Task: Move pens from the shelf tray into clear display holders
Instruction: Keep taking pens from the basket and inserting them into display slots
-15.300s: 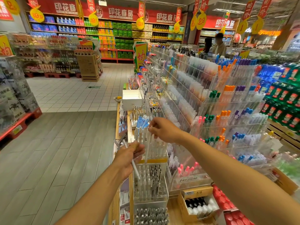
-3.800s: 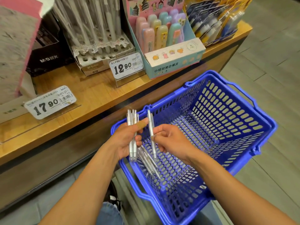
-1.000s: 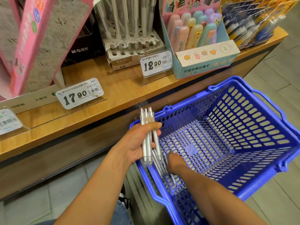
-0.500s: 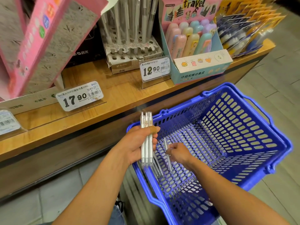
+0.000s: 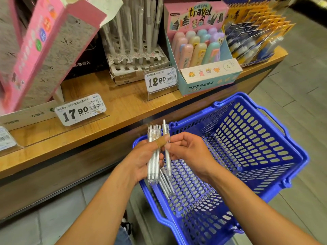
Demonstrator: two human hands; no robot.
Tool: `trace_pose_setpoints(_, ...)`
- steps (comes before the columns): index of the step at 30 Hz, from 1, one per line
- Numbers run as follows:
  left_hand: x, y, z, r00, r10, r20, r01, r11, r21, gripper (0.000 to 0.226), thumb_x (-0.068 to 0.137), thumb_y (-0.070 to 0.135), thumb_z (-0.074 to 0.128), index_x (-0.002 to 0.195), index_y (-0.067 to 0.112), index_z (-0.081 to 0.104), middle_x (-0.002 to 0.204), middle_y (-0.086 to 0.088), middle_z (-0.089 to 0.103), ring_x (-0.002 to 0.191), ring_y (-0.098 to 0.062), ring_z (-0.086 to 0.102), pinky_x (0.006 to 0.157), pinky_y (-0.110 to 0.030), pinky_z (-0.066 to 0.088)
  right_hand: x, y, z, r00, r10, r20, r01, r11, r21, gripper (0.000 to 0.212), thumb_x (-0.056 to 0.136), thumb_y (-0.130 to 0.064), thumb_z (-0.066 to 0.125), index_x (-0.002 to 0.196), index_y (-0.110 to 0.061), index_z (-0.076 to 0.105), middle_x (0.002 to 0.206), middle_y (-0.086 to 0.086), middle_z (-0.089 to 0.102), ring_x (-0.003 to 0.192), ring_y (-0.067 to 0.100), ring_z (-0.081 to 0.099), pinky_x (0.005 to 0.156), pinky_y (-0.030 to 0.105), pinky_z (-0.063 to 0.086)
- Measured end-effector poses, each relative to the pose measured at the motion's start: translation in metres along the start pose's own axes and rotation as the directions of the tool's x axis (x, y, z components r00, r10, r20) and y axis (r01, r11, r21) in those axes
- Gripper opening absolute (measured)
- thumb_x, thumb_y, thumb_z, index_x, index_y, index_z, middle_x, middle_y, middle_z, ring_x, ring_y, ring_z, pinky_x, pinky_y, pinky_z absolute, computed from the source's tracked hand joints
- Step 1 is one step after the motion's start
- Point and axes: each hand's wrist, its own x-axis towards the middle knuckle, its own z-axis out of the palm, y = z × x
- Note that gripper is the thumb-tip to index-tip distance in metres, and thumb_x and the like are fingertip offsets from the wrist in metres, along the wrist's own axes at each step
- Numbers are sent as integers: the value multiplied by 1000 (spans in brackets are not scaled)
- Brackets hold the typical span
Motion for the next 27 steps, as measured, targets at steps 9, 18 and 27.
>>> trace_pose_setpoints(9, 3, -2, -6, 998, 2, -69, 1, 999, 45, 11, 76, 13, 72, 77, 10, 61, 61, -4, 53, 47, -13, 49, 43, -23, 45, 34, 29, -27, 970, 128, 205, -151, 983, 102, 19, 80, -23, 71, 78, -6, 63, 73, 11, 69, 59, 17, 64, 57, 25, 51)
trace_pose_setpoints(18, -2, 0, -8, 999, 6, 37, -2, 995, -101, 18, 68, 2, 66, 83, 8, 57, 55, -1, 46, 42, -13, 48, 44, -21, 46, 91, 197, -28, 893, 433, -123, -354, 507, -786, 5, 91, -9, 55, 86, -8, 55, 92, 23, 54, 80, 28, 51, 67, 36, 40)
trace_pose_setpoints(27, -5, 2, -7, 999, -38, 28, 41, 995, -91, 18, 68, 13, 72, 79, 12, 57, 61, 1, 50, 41, -7, 44, 39, -18, 39, 92, 209, -14, 907, 396, -140, -302, 382, -873, 25, 94, -29, 62, 90, -10, 46, 82, 9, 51, 75, 27, 50, 64, 33, 41)
